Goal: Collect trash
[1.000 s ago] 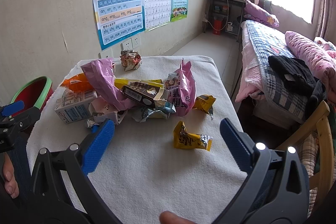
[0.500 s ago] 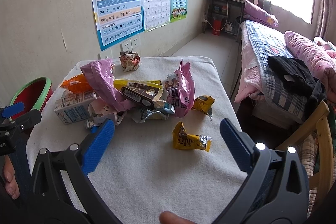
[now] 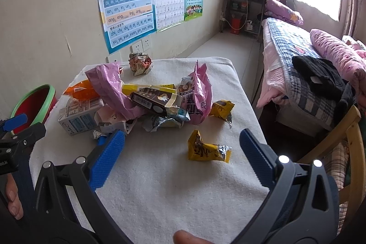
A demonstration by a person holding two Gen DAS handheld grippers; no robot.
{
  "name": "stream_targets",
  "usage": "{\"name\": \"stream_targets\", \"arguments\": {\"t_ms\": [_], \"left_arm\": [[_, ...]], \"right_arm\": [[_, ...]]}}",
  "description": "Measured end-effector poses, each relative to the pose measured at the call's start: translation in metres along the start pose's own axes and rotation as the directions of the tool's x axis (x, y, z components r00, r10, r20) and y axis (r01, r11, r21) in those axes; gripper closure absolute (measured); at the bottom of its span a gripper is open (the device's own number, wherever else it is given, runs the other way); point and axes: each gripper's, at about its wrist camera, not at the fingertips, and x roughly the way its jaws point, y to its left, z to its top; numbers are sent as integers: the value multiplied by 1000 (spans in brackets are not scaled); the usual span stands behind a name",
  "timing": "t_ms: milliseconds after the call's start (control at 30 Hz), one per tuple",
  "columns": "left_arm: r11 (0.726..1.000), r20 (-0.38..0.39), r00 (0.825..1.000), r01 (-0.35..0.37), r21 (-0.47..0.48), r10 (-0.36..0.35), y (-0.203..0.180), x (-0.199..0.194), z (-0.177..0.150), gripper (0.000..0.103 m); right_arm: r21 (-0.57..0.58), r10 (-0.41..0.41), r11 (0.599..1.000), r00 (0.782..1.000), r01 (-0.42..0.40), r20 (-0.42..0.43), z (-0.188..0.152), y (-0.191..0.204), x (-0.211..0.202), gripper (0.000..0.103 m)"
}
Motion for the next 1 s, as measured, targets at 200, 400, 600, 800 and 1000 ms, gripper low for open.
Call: {"name": "stream_targets", "arguments": {"t_ms": [200,400,600,800,1000], "left_arm": [[1000,-18,1000,21,-17,-22,4,5,1,8],[1000,-9,1000,22,-21,-23,4,4,1,8],[1000,-31,999,19,-18,-20,3,9,-1,8],[999,-62,998,19,-50,-22,8,14,-3,8],[999,-72,997,23,-24,-24,3,15,-4,8]], "right_arm": [[14,-4,1000,1000,4,-8,2,-3,5,4],[-13,3,1000,1000,-3,3,1,1,1,4],[-21,12,1000,1000,-12,-7,0,3,3,4],[-18,16,1000,1000,-16,-5,0,2,3,4],[-22,32,999,999,-33,-14,0,3,5,4]]}}
